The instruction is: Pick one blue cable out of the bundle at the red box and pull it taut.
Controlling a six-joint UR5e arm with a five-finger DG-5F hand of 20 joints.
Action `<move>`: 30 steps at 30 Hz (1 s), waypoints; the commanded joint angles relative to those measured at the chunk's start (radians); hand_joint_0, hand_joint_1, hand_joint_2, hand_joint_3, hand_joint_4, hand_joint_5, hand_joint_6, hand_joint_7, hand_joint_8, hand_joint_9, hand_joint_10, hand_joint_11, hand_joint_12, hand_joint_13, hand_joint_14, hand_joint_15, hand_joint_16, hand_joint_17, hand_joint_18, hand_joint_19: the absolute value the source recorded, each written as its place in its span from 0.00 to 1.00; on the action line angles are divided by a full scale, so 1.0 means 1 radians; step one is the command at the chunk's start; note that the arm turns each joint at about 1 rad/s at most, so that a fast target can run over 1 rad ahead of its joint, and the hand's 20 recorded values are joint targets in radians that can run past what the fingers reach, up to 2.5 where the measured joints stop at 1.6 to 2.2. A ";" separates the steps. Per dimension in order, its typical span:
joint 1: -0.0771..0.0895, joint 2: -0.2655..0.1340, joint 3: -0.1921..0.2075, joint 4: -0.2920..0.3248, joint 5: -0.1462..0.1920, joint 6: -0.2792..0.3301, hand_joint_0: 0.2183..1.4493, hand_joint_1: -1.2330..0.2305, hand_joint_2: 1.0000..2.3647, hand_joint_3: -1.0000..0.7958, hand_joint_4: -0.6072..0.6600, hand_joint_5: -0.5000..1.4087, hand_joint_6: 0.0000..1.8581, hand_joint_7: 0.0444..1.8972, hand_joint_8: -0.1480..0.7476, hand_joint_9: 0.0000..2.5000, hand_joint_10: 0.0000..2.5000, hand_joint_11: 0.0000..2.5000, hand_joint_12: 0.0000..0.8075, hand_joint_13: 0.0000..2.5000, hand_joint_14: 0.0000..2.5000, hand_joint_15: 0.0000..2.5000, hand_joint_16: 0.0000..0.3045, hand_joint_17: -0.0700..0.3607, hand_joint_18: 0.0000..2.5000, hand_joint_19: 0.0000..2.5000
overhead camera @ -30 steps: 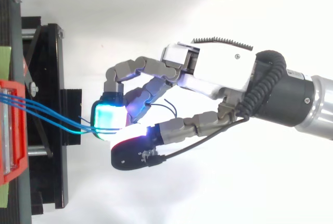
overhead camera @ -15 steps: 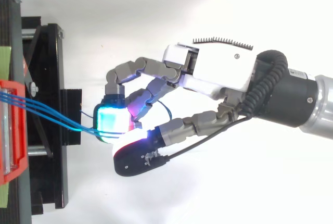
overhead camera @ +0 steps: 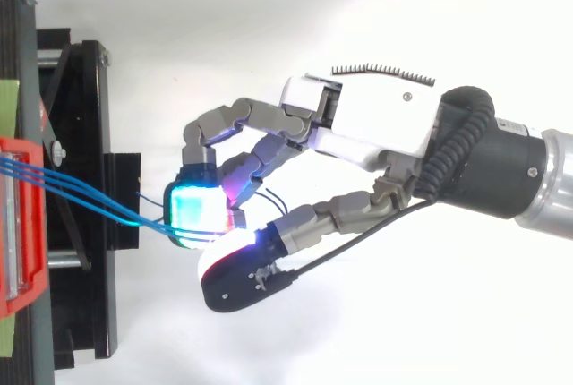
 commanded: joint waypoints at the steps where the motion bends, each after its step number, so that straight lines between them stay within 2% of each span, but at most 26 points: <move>1: -0.001 0.000 0.000 -0.002 -0.002 0.001 0.35 0.24 0.00 0.28 0.59 0.17 0.45 0.62 0.58 0.37 0.01 0.43 0.56 0.26 0.00 0.10 0.20 0.48 0.27 0.12; 14: -0.001 0.000 0.000 -0.005 0.001 0.001 0.26 0.30 0.00 0.28 0.61 0.18 0.44 0.63 0.60 0.37 0.01 0.43 0.58 0.26 0.00 0.10 0.21 0.49 0.27 0.13; 21: 0.001 0.000 0.000 -0.005 0.001 0.001 0.26 0.33 0.00 0.29 0.62 0.18 0.43 0.62 0.61 0.37 0.01 0.43 0.58 0.26 0.00 0.10 0.21 0.50 0.27 0.13; 30: -0.001 0.001 0.000 -0.005 0.000 0.002 0.30 0.32 0.01 0.42 0.59 0.18 0.43 0.67 0.60 0.37 0.01 0.43 0.57 0.26 0.00 0.10 0.20 0.48 0.27 0.13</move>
